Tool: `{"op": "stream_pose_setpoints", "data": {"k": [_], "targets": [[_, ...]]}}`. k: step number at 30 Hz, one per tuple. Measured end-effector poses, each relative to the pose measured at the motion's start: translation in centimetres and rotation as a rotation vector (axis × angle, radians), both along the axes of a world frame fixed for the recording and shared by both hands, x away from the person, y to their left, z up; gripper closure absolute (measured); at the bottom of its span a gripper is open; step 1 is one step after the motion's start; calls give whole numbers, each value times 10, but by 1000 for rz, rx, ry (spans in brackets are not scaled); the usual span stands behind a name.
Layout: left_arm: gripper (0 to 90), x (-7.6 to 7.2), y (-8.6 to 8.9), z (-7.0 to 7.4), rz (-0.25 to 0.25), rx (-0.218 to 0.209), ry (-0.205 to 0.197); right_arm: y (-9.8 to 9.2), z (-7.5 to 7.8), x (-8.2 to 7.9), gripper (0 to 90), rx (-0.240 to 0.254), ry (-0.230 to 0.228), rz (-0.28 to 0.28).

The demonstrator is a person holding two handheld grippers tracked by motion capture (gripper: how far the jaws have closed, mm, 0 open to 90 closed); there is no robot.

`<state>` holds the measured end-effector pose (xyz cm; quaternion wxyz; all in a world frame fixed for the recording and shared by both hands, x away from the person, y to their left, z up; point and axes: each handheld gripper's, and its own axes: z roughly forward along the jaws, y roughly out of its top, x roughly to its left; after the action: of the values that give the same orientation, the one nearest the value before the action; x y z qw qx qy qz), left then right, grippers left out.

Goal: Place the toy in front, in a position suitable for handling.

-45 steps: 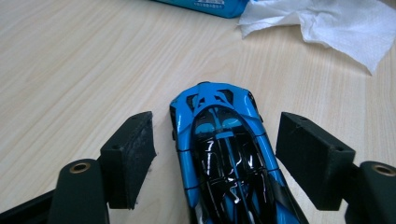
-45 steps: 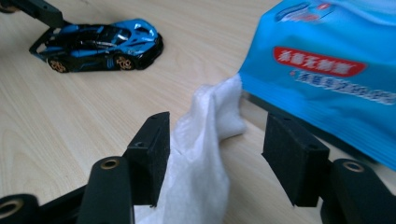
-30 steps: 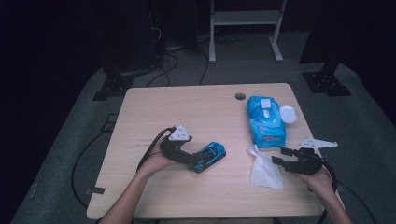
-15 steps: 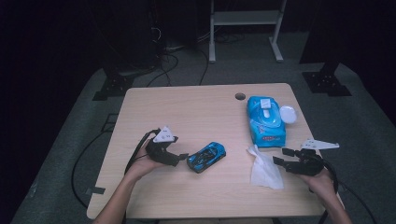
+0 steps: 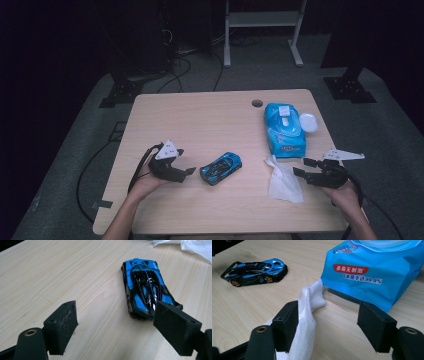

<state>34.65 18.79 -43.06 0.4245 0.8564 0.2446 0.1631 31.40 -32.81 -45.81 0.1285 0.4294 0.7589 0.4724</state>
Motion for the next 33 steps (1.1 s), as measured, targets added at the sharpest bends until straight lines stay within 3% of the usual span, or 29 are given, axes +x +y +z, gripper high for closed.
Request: {"op": "stream_pose_setpoints", "data": {"k": [7, 11, 14, 24, 33], "targets": [[175, -7, 10, -11, 42, -26, 0, 2, -4, -2, 311, -2, 4, 2], [174, -5, 10, -20, 52, -7, 29, 1, -6, -4, 307, 8, 1, -4], [174, -4, 8, -21, 48, 13, 15, 0, -6, -5, 302, 17, -3, -14], [162, -2, 9, -23, 67, 4, 27, 1, -9, -6, 284, 28, -9, -26], [152, 2, 10, -25, 90, -7, 31, 9, -11, -7, 278, -18, -23, 4]]}}
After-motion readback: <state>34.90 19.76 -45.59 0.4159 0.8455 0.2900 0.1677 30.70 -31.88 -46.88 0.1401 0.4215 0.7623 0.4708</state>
